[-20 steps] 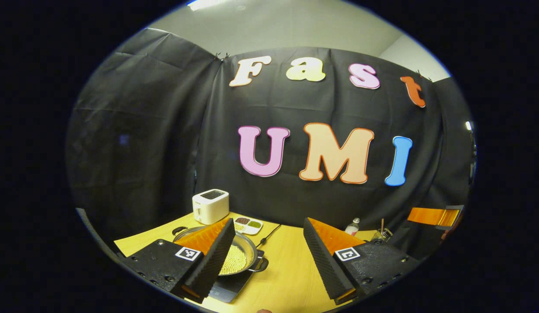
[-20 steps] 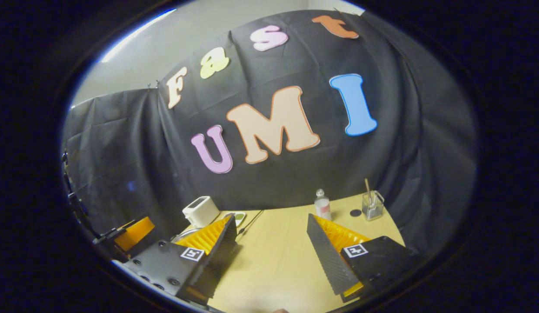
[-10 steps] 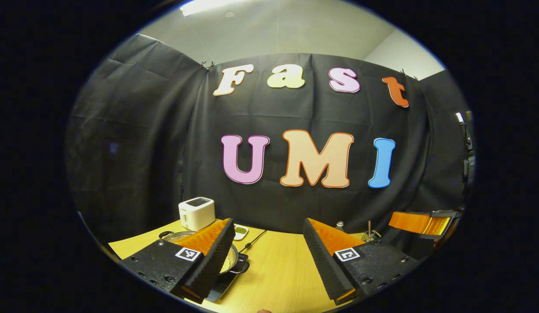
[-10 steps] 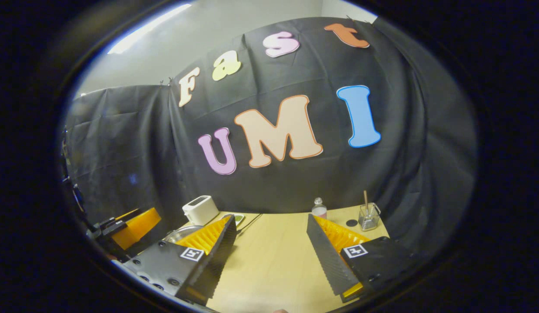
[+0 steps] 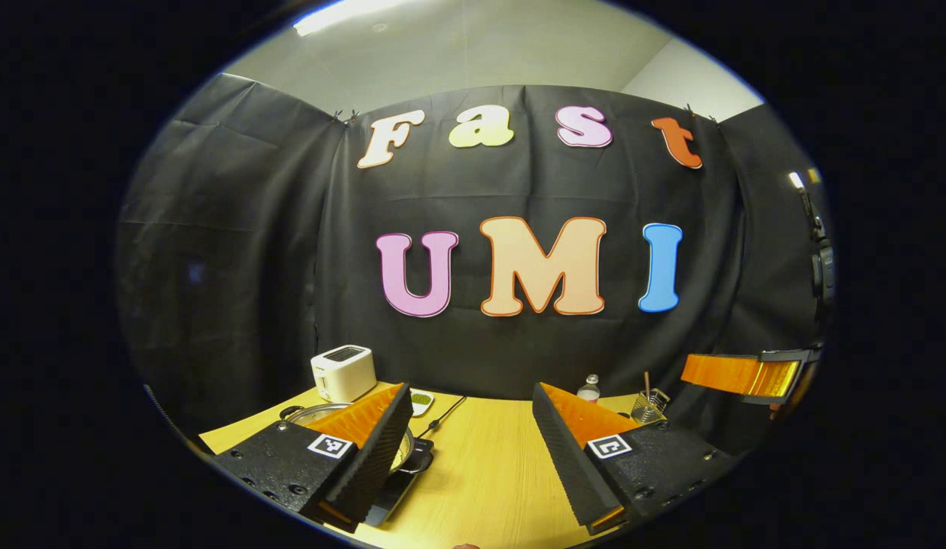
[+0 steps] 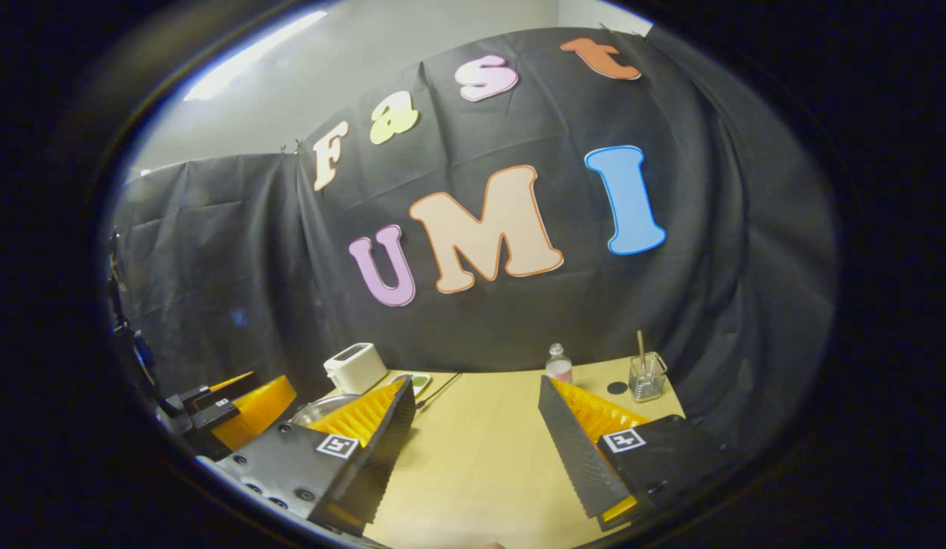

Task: First push the handle of the pot to place it horizontally, then grasp the pot with both hands and set it on the induction cooktop.

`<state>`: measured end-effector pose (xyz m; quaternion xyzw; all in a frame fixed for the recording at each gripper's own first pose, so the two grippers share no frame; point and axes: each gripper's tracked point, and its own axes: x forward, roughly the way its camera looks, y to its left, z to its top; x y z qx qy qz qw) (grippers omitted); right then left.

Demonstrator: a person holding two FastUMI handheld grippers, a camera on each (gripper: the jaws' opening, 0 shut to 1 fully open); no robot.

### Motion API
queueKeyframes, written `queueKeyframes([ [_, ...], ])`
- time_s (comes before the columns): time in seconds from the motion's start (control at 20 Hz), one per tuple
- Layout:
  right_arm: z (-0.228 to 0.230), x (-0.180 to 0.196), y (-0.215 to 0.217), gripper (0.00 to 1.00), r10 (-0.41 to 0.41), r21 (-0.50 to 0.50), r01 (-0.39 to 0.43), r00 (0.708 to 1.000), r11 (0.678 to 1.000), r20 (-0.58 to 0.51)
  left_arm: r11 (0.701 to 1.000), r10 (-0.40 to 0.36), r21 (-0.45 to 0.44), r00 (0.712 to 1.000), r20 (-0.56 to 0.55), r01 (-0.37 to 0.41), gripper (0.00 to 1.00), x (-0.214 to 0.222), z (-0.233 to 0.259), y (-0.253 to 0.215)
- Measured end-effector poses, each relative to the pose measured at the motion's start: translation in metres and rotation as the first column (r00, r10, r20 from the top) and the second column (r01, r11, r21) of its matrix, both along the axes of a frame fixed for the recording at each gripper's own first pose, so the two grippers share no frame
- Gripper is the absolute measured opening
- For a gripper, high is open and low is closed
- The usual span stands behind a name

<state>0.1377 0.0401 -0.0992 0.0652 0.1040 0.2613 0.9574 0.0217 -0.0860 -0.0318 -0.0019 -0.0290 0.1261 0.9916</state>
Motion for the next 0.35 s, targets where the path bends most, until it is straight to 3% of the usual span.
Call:
queueKeyframes([
  [0.25,-0.003,0.0,-0.011,0.92,-0.01,-0.011,0.01,1.0,1.0,0.006,1.0,0.009,-0.023,1.0,0.004,-0.009,0.93,0.002,-0.003,-0.004],
  [0.35,-0.004,0.001,-0.018,0.92,-0.023,-0.022,0.023,1.0,0.999,0.019,0.999,0.004,-0.049,1.0,0.015,-0.003,0.96,0.002,-0.002,-0.006],
])
